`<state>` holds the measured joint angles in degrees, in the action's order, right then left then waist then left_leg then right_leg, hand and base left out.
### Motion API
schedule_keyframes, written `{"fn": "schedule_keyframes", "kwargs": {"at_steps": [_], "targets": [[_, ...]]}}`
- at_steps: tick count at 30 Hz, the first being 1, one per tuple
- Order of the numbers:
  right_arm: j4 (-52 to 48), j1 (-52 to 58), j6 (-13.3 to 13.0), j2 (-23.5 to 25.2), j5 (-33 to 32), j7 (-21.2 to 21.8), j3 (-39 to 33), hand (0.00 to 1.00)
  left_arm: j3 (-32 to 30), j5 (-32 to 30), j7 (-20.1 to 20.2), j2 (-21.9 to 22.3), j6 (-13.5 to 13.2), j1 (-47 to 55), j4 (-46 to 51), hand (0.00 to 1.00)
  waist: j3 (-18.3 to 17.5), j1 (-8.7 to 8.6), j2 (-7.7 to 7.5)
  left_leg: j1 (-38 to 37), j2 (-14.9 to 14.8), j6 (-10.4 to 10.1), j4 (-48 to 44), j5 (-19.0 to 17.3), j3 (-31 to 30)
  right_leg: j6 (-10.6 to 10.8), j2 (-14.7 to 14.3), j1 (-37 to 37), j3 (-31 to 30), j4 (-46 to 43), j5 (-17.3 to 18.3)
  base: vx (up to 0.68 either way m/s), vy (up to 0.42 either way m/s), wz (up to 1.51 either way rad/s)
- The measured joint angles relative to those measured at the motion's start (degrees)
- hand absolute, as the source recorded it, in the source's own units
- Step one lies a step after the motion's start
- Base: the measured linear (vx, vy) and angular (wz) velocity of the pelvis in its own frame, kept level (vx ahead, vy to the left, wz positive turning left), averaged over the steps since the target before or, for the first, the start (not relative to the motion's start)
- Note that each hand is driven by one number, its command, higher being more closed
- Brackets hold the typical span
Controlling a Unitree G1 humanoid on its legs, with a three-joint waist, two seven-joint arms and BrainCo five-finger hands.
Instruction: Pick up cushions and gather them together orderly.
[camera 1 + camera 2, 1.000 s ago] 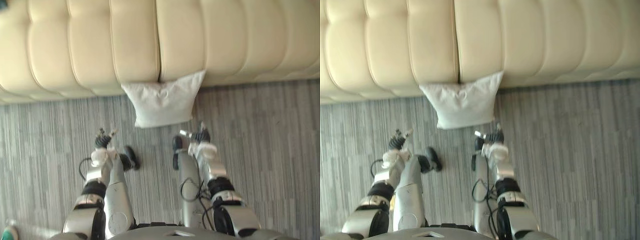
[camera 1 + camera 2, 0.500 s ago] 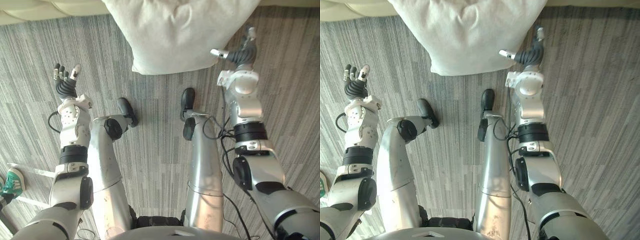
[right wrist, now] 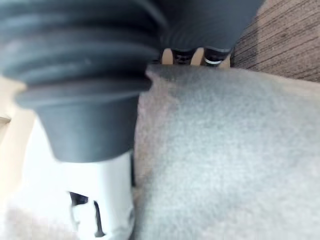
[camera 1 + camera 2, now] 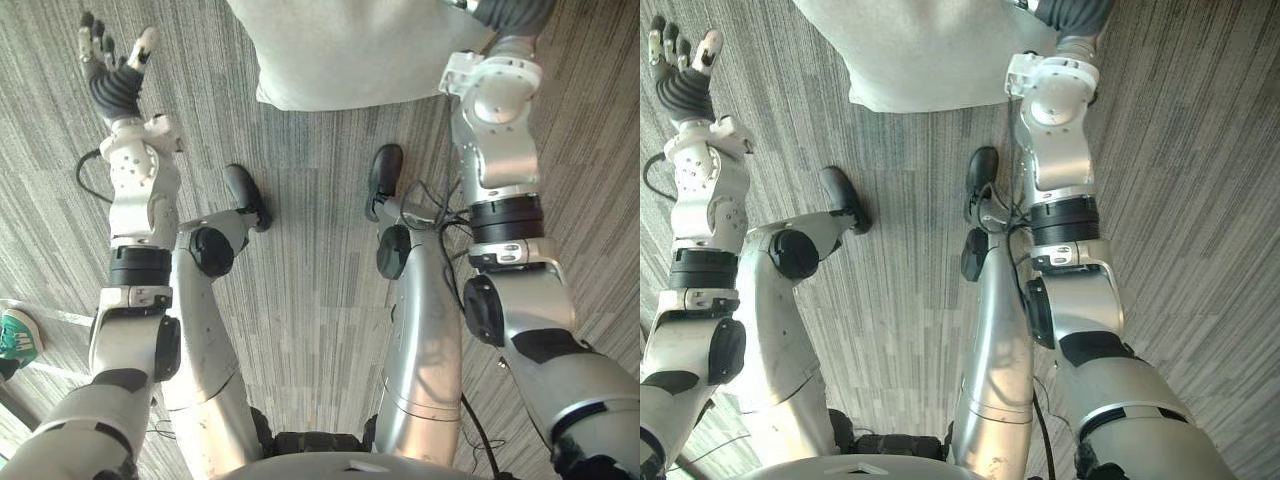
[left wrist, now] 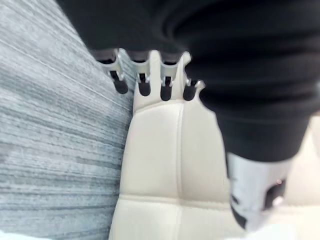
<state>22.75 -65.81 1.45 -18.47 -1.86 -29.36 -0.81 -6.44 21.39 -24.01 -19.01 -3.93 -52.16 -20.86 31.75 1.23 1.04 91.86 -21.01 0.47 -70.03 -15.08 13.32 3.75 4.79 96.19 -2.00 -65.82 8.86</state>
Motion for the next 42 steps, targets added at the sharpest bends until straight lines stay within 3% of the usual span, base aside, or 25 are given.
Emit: {"fn": "schedule_keyframes", "kwargs": {"at_steps": [8,9,13,25,36,42], "targets": [[-2.24,-2.76,0.38,6.25,-0.06,-1.85,0.79,1.00,8.38,-5.08,-2.12,2.92,0.37,-7.39,2.49,0.00,-0.01,-1.27,0.00,1.06,0.11,-0.89,1.58,0.96,-1.36,-1.24,-0.18,-0.05,1.91,1.85,-0.65,-0.05,0.021,-0.02],[-2.71,-2.77,0.44,6.56,-0.08,-2.05,0.78,1.00,8.83,-5.59,-2.27,3.30,0.43,-8.02,2.51,1.00,-0.01,-1.30,0.00,1.07,0.11,-0.96,1.75,1.01,-1.37,-1.27,-0.20,-0.05,1.98,2.00,-0.67,-0.03,0.012,-0.03],[-4.80,-2.76,0.85,7.46,-0.62,-2.48,0.70,1.00,9.93,-6.00,-4.37,3.92,1.56,-9.40,2.75,1.00,-0.05,-1.45,0.06,1.07,0.01,-1.30,2.22,1.27,-2.00,-1.58,-0.51,-0.39,2.61,2.59,-0.98,-0.03,0.006,-0.04],[-9.12,-2.75,0.90,9.53,-3.40,-1.85,0.77,1.00,11.07,-8.71,-4.47,2.25,6.11,-9.51,1.90,1.00,-0.36,-0.70,0.21,-2.61,0.06,-1.34,5.21,2.23,-1.98,-1.90,-1.27,-5.00,3.24,7.40,-2.86,-0.05,0.008,-0.05],[-13.95,1.69,0.56,9.52,-5.77,-0.07,1.16,1.00,10.82,-8.54,-5.76,1.10,6.03,-9.23,2.16,1.00,-1.02,-0.21,0.14,-6.67,0.35,-2.33,6.09,1.65,-2.12,-2.33,-1.08,-8.43,3.38,6.91,-0.94,-0.04,-0.003,0.03],[-15.12,3.53,0.49,9.55,-6.97,1.00,1.16,1.00,10.32,-8.02,-5.96,1.68,6.01,-7.05,8.44,1.00,-1.20,-0.51,0.20,-8.36,0.36,-3.04,6.22,1.46,-3.55,-2.77,-1.26,-10.55,4.40,6.77,-0.02,-0.01,-0.006,0.01]]}}
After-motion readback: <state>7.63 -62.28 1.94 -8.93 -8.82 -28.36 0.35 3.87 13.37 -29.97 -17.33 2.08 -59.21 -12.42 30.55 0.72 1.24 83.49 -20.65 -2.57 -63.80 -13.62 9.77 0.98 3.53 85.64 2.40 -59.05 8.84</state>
